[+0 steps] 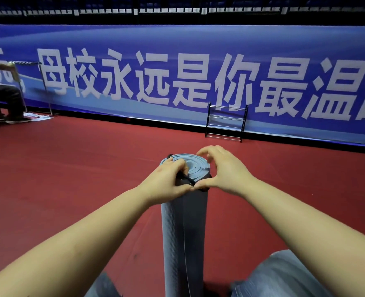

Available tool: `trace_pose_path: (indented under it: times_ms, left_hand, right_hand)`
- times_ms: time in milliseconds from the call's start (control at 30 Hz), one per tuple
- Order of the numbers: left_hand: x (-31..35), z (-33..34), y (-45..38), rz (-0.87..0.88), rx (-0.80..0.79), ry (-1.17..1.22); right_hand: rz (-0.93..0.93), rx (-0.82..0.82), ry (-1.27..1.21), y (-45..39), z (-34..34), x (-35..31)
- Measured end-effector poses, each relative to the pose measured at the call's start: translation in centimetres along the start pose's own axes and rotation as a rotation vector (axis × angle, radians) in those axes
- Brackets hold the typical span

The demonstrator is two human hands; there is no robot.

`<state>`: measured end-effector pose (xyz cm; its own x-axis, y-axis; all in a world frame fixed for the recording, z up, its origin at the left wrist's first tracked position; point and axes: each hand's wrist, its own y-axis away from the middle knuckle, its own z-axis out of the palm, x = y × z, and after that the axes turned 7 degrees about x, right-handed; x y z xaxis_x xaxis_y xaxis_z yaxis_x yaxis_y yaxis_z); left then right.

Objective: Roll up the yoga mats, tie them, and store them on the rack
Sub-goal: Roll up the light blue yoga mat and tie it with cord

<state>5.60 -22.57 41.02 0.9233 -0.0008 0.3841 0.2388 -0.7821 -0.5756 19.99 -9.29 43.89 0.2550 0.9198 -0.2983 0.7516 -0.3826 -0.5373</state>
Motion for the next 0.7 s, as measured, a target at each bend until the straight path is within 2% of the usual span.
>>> trace_pose_path:
  times_ms: [67,167,333,400,467,533,633,700]
  left_hand:
    - [-0.2,0.0,0.1,0.022,0.002,0.026]
    - [-0.8,0.1,0.2,0.031,0.012,0.039]
    - [-1.9,-0.5,0.6,0.041,0.020,0.055]
    - [-2.1,-0.6,1.1,0.009,0.144,0.123]
    - [-1.8,-0.1,1.6,-0.129,0.347,0.130]
    - [-0.8,0.4,1.4,-0.359,0.455,0.049]
    - [0.0,0.3,0.0,-0.673,0.383,-0.019]
    - [-0.5,-0.4,-0.9,-0.782,0.313,0.012]
  right_hand:
    - [-0.047,-0.123,-0.001,-1.1,0.0,0.4]
    - [0.070,-0.328,-0.266,-1.8,1.1,0.7]
    - [0.110,-0.256,-0.366,-2.4,2.6,1.0]
    - [0.116,-0.230,-0.356,-2.2,2.8,0.8]
    - [0.116,-0.199,-0.356,-1.8,2.9,0.7]
    - [0.111,-0.177,-0.359,-1.5,3.0,0.6]
    - [0.108,-0.155,-0.348,-1.2,3.5,0.5]
    - [0.113,-0.148,-0.334,-1.1,3.6,0.5]
